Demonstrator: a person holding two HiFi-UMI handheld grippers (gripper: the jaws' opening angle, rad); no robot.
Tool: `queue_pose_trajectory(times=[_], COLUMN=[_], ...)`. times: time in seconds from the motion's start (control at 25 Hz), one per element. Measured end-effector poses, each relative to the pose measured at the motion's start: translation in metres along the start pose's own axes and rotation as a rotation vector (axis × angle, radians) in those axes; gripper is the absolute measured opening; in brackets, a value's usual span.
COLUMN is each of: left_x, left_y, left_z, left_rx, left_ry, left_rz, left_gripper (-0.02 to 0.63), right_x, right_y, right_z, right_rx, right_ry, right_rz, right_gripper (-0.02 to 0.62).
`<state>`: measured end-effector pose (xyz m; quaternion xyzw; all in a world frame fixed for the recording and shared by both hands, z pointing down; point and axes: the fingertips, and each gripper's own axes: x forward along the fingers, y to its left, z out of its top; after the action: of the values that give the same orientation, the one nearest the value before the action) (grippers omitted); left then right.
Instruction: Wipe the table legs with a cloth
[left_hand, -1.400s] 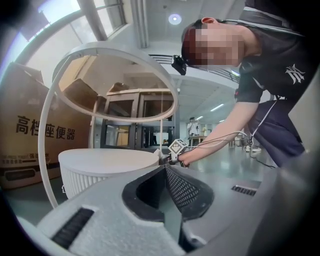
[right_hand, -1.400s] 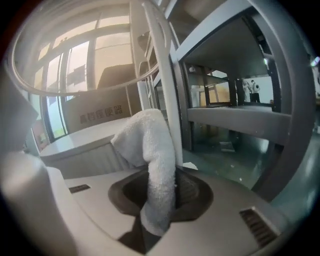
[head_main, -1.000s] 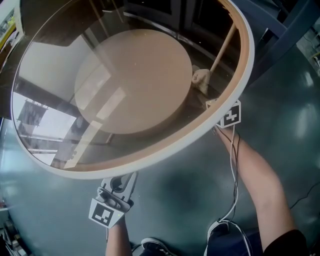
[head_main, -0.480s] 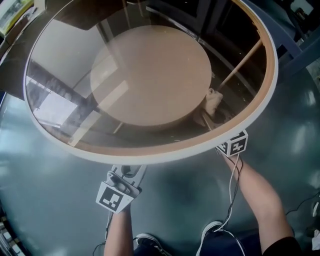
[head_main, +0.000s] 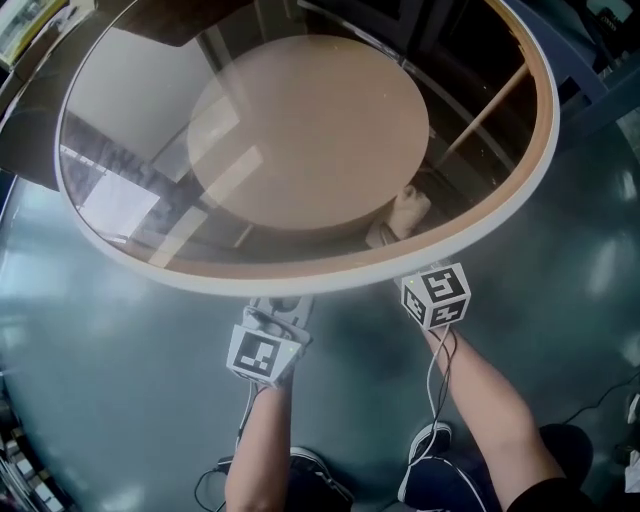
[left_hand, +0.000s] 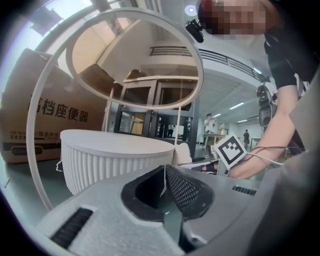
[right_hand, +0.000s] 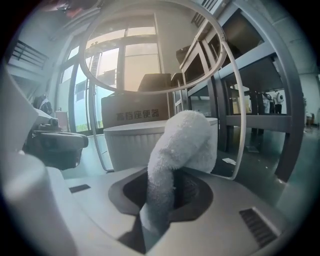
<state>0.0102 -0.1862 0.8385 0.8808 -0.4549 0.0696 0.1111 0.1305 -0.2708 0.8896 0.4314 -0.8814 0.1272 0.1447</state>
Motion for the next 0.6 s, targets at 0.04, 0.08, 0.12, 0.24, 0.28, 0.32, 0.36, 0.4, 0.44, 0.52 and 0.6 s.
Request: queue_pose_trajectory(times=[0.04,0.08,0.12,0.24,0.28,0.32,0.36,0.4,0.44,0.52,0.6], left_x=[0.006,0.010,0.013,0.017,0.015,0.012,0.007,0.002,-0.003,-0.012,-0.021], left_y=[-0.002,-0.004,-0.004,0.002,0.006,0.009,0.013,0.017,0.020,0.029,0.041], left_z=[0.001,0.001,0.001,0.001,0.001,0.001,0.000,-0.001,-0.003,-0.008,-0.012], left_rx=[-0.007,-0.016,-0.025,-0.035,-0.040,-0.048,-0.059,-0.067,-0.070,-0.073,-0.082], left_ry=[-0.006,-0.011,-0.014,-0.034,-0.042,-0.046,-0.048,-0.048,-0.049,-0.050,-0.047], left_rz=[0.006,0.016,0.028,0.061,0.070,0.079,0.089,0.099,0.109,0.129,0.155], left_gripper=[0.008,0.008,0.008,0.008,0.008,0.008,0.008,0.008,0.009,0.009,0.012], right_x=[0.000,0.000,0.000,-0.001,-0.001,-0.001,0.001,0.004,0.008,0.015,0.023], right_y=[0.004,0.009,0.016,0.035,0.041,0.049,0.061,0.075,0.089,0.107,0.124], right_z=[-0.002,-0.004,-0.007,-0.010,-0.010,-0.009,-0.009,-0.008,-0.006,-0.005,-0.005], right_rx=[0.008,0.017,0.024,0.057,0.082,0.103,0.107,0.093,0.071,0.062,0.067], right_ry=[-0.009,-0.015,-0.020,-0.035,-0.044,-0.052,-0.057,-0.059,-0.061,-0.068,-0.070], right_rz=[-0.001,0.003,0.009,0.010,0.005,0.004,0.011,0.023,0.030,0.025,0.027], right_gripper=[0.077,0.078,0.077,0.077,0.078,0.078,0.077,0.078,0.078,0.080,0.081])
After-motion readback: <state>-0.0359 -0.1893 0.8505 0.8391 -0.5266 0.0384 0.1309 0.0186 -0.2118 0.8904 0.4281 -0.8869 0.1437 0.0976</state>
